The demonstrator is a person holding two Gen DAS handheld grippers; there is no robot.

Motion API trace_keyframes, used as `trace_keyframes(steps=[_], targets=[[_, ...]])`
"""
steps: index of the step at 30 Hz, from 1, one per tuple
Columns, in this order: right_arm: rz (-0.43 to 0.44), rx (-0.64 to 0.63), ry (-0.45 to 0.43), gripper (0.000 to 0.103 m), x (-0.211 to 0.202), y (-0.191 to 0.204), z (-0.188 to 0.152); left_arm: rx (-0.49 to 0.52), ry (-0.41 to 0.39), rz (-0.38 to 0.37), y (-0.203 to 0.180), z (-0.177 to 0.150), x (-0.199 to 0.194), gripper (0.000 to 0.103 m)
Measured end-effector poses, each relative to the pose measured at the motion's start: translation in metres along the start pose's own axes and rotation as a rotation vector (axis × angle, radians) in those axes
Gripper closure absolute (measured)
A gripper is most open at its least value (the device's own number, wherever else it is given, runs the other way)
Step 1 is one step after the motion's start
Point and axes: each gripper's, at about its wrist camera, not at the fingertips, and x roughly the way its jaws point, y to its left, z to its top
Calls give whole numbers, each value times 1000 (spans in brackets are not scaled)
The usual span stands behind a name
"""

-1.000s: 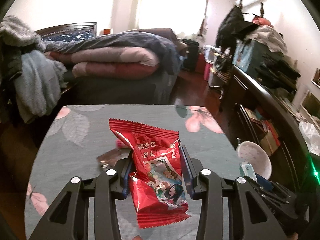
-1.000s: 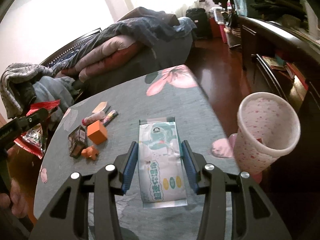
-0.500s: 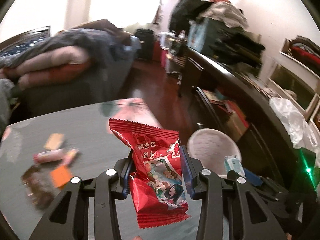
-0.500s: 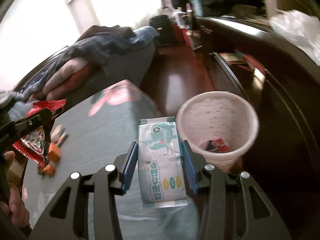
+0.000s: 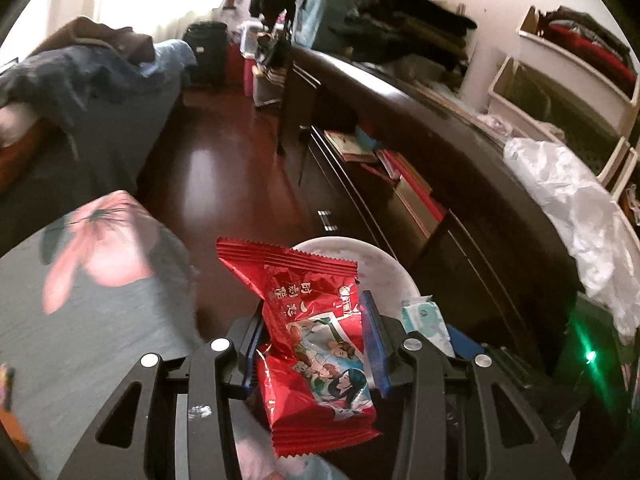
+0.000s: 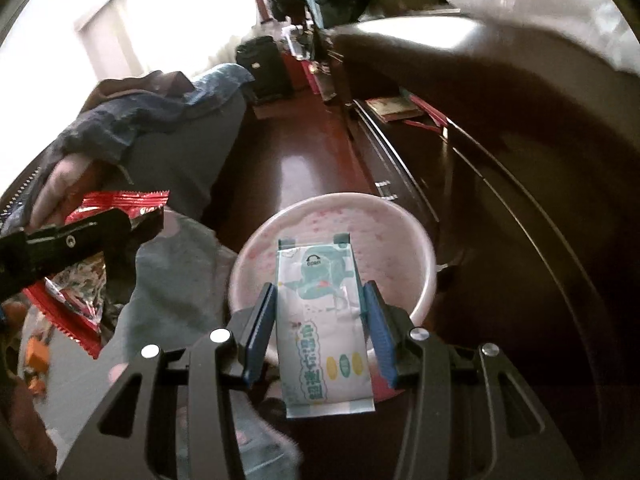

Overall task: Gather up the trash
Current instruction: 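Carry both packs over the wastebasket and open both tools to drop them, then move both open tools back over the table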

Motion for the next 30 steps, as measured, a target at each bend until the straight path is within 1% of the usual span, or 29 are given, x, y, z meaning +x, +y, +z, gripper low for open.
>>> trace_keyframes(steps=[2,3,4,6,7,8,9,12,14,18,21,24,26,30], targets=[[-13,4,10,58,16,-7,3,5,13,5,-3,4,14,57],[-16,6,15,58,22,-10,3,9,22,4,-5,7,22,52],[-13,9,19,56,32,-12,4,10,28,-1,-7,10,30,49],[-11,15,35,49,48,-16,5,7,32,0,-8,14,40,38],[-13,20,37,44,52,-17,5,3,30,-6,-7,16,43,34],[-15,24,38,42,56,-18,5,-2,27,-11,-6,17,43,25],[-17,26,39,42,58,-19,5,-9,23,-17,-5,18,43,21],[-32,24,39,41,61,-20,4,-17,5,-23,-3,20,36,20],[-42,23,40,38,57,-19,1,-14,-15,-15,-1,20,27,19],[-54,9,48,37,41,-10,-4,-4,-69,23,3,12,-7,15],[-50,-27,31,33,15,9,-7,12,-122,104,12,-2,-44,10],[-14,-74,1,26,-17,33,-10,2,-155,177,29,-23,-80,6],[23,-117,-25,21,-41,57,-14,-17,-162,215,40,-35,-97,4],[118,-194,-56,17,-80,103,-27,-75,-153,364,76,-72,-135,4]])
